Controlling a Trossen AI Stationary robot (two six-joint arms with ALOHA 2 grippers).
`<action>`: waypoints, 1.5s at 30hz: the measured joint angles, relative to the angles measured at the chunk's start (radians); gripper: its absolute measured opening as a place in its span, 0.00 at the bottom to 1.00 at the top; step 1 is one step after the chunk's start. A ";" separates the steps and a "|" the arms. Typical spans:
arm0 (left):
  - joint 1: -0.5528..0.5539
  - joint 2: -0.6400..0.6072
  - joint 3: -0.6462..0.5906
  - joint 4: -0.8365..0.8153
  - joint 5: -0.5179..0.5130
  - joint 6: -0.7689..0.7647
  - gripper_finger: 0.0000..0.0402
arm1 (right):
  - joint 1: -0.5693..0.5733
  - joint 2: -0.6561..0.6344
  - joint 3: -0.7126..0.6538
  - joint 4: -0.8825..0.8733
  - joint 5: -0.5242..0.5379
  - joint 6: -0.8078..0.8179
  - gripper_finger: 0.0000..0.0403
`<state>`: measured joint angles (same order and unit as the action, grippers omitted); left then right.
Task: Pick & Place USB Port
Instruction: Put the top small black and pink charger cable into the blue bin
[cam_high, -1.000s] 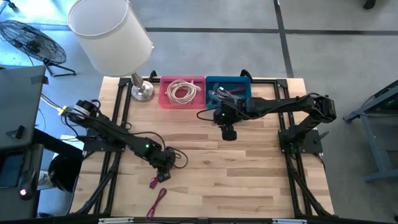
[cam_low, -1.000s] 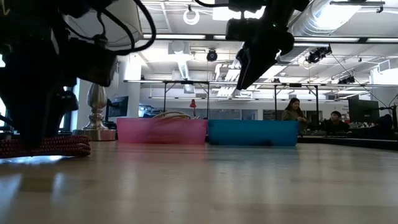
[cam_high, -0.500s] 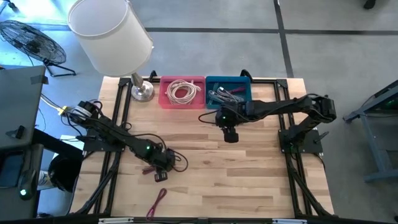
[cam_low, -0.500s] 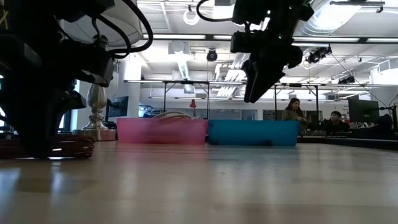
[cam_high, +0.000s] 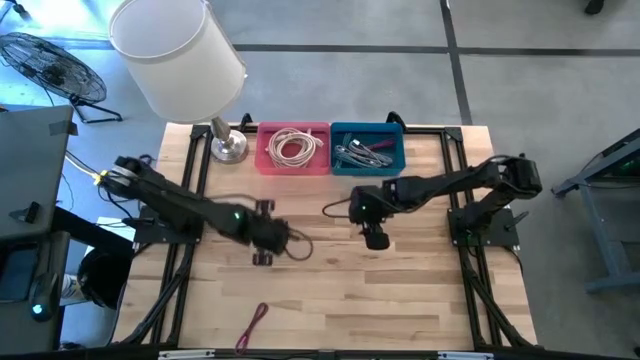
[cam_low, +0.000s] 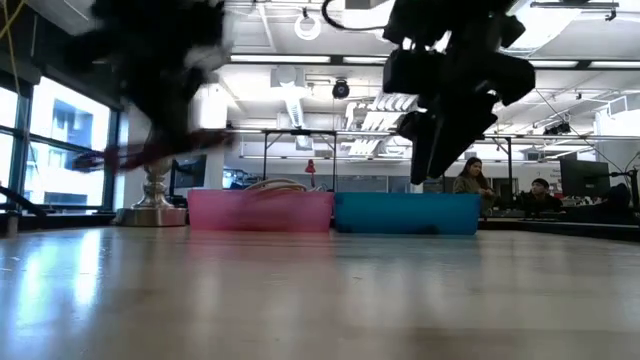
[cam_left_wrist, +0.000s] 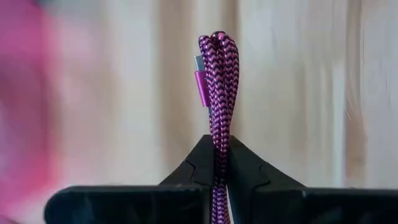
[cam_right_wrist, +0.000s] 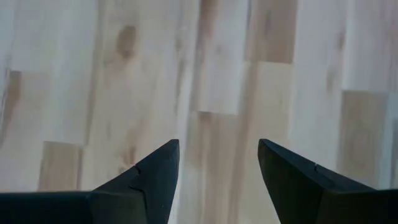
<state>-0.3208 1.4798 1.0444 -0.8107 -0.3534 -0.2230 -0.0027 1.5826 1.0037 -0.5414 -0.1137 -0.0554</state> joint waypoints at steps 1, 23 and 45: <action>0.014 -0.028 0.021 0.008 -0.025 0.069 0.03 | 0.014 0.000 0.000 0.015 0.009 0.004 0.52; 0.112 -0.381 -0.108 0.919 0.189 0.670 0.03 | 0.216 0.000 -0.116 0.550 0.817 -0.281 0.52; 0.112 -0.382 -0.369 1.441 0.213 0.690 0.03 | 0.340 0.000 -0.135 1.258 0.664 -0.568 0.46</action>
<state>-0.2092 1.0973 0.6750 0.6306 -0.1406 0.4671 0.3378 1.5829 0.8688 0.7165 0.5500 -0.6237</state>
